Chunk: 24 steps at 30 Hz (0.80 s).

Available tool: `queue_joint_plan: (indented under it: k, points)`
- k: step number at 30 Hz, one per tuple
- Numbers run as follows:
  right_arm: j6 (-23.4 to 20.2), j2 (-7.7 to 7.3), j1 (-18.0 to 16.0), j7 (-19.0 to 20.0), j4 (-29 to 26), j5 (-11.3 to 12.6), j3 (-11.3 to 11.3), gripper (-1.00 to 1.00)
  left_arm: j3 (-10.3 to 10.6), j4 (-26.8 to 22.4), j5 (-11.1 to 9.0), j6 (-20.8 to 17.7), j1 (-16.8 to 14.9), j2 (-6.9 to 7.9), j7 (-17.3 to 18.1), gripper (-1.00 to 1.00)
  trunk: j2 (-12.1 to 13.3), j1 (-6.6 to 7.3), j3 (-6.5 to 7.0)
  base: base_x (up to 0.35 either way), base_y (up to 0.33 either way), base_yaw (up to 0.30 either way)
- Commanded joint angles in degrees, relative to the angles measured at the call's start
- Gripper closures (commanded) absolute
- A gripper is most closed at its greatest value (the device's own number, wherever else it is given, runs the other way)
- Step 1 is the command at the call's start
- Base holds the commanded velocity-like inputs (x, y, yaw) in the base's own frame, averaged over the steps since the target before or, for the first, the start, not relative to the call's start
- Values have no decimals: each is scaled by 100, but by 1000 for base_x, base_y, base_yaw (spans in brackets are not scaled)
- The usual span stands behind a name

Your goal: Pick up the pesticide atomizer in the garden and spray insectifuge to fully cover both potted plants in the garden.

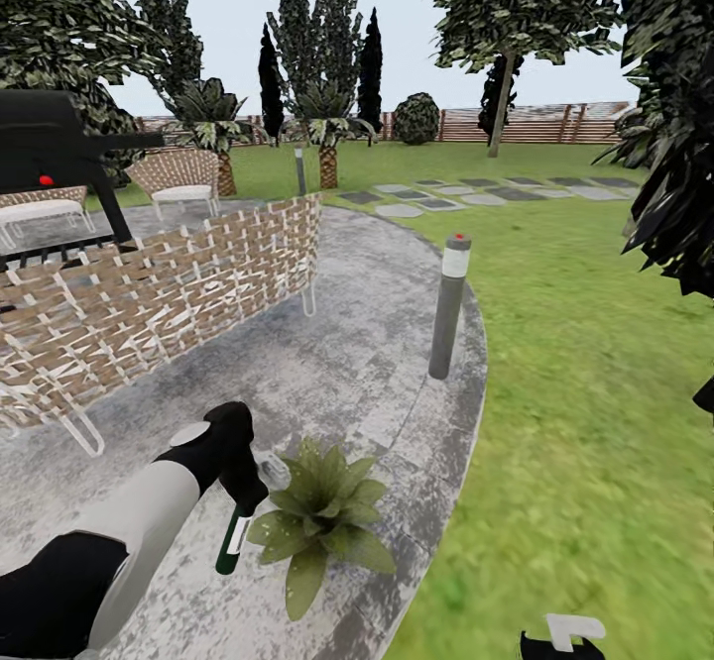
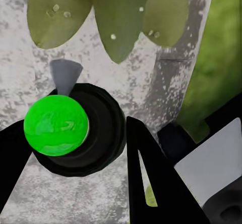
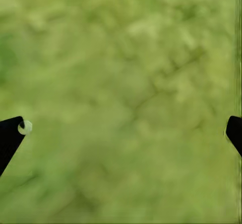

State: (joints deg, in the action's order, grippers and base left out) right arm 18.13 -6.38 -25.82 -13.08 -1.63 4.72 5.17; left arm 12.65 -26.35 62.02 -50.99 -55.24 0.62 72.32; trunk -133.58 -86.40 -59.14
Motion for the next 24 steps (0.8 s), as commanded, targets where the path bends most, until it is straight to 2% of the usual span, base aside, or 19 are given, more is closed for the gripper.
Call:
queue_joint_plan:
  k: [1, 6, 7, 8, 10, 12, 13, 14, 17, 24]
  points:
    - [15, -2, -2, -10, 4, 48, 47, -100, 21, -11, 70, -43, 10, 3, 54, 100, -2, 1, -5, 13, -274, 2]
    - [15, -4, -3, -11, 5, 47, 46, -100, 35, 54, 104, -39, 17, 18, 67, 100, -2, 1, -5, 2, -277, 0]
    - [15, -4, -2, -11, 5, 47, 46, -100, 35, 67, 105, -36, 2, 29, 109, 100, -2, 1, -5, 0, -277, 0]
    - [15, -2, -2, -11, -1, 47, 46, -100, 43, 73, 148, -18, -7, 44, 314, 100, -2, 1, -5, 0, -277, 0]
    - [15, 3, -2, -11, -3, 52, 47, -100, 187, 34, 556, 15, -18, 57, 962, 100, -2, 1, -5, 0, -277, 0]
    - [15, 7, -3, -11, -3, 54, 48, -100, 264, 8, 881, 24, -20, 64, 1376, 100, -2, 1, -5, 0, -270, 45]
    - [15, 11, -4, -11, -3, 55, 46, -100, 292, -10, 1190, 36, -21, 75, 1689, 100, -2, 1, -5, 0, -209, 205]
    - [15, 17, -4, -11, -4, 55, 49, -100, 297, -14, 1276, 41, -22, 81, 1766, 100, -2, 1, -5, 0, -126, 239]
    - [15, 21, -3, -11, -4, 56, 46, -100, 299, -18, 1351, 41, -22, 85, 1768, 100, -2, 1, -5, 0, -42, 262]
    - [15, 22, -2, -11, -4, 56, 52, -100, 322, -11, 1374, 17, 74, 78, 1768, 100, -2, 1, -5, 0, -3, 274]
